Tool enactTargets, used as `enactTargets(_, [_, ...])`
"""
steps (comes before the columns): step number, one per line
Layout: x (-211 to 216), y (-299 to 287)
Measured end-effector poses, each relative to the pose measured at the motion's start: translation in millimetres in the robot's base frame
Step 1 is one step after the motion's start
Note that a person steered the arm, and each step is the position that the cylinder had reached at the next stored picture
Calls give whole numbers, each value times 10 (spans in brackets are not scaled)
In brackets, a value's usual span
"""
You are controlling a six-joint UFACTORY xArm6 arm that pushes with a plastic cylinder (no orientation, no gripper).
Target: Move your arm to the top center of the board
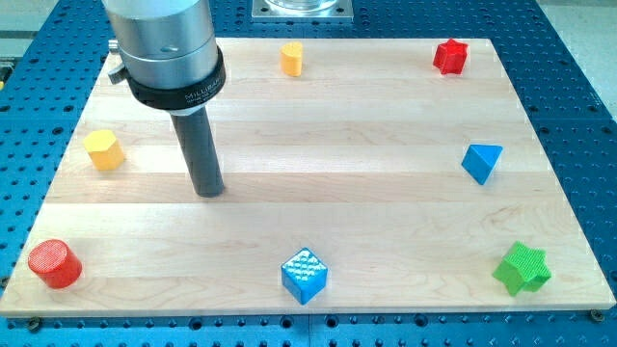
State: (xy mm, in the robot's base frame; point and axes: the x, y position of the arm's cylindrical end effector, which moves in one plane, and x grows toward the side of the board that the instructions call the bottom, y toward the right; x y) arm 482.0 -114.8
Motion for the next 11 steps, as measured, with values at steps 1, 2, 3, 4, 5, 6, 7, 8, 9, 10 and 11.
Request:
enactTargets(1, [1, 0])
enactTargets(2, [1, -6])
enactTargets(3, [220, -326])
enactTargets(4, [362, -600])
enactTargets(5, [440, -577])
enactTargets(6, [372, -460])
enactTargets(7, [160, 64])
enactTargets(8, [-47, 622])
enactTargets(9, [-288, 948])
enactTargets(10, [-925, 1148])
enactTargets(11, [-1473, 1410])
